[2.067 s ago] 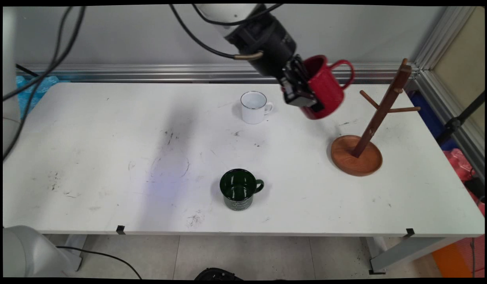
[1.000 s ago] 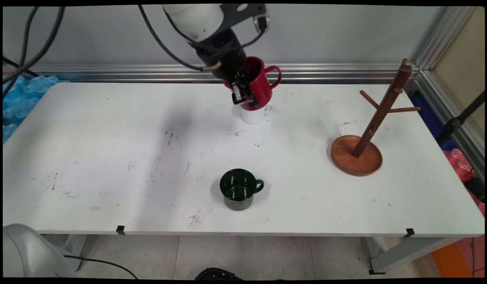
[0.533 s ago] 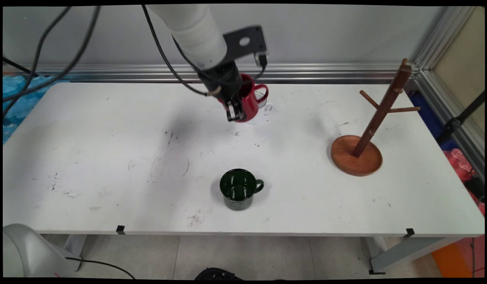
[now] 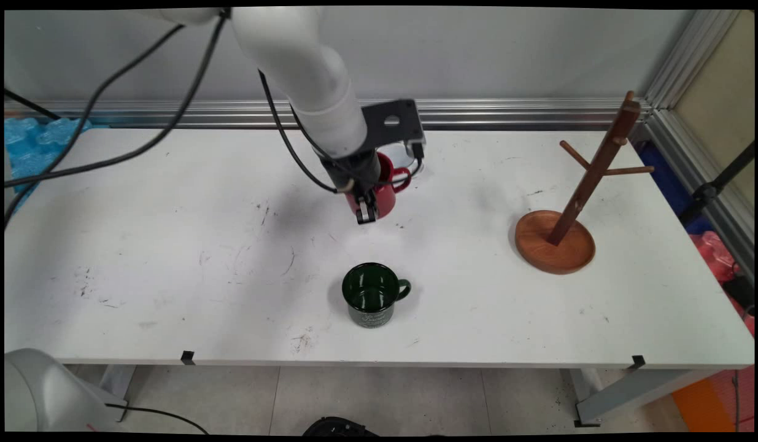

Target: Place the picked object on the table

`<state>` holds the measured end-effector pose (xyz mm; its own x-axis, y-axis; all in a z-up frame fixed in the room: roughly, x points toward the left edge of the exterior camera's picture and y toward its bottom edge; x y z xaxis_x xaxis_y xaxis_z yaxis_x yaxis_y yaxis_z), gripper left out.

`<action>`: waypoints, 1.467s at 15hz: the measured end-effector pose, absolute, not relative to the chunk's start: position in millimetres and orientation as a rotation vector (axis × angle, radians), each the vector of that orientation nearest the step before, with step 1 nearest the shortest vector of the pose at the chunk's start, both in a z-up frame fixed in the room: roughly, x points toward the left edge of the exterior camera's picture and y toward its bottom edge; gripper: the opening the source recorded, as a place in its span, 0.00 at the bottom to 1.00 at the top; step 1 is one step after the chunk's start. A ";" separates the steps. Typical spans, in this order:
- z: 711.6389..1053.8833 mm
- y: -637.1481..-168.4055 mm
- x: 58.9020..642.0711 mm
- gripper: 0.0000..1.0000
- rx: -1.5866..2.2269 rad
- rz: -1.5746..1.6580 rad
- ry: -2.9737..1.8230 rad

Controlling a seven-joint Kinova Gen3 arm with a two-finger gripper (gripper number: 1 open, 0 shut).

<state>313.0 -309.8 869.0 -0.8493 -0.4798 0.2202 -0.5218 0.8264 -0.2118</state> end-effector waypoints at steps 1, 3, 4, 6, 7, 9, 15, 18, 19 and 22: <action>862.9 -310.7 310.5 0.00 0.789 0.393 -2.854; 851.1 -312.6 305.5 0.00 0.792 0.382 -2.862; 845.5 -313.8 303.1 0.00 0.793 0.376 -2.865; 838.4 -315.3 300.1 0.00 0.798 0.367 -2.868; 835.7 -316.0 298.8 0.00 0.800 0.364 -2.869; 829.6 -317.2 296.1 0.00 0.806 0.353 -2.869; 815.4 -320.4 287.9 0.00 0.817 0.319 -2.869; 810.5 -322.2 284.4 0.00 0.822 0.306 -2.868; 809.5 -322.6 283.7 0.00 0.824 0.304 -2.868; 806.0 -324.2 281.3 0.00 0.830 0.294 -2.866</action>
<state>281.3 -324.2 806.0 -0.8371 -0.5127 0.1910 -0.5408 0.8282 -0.1471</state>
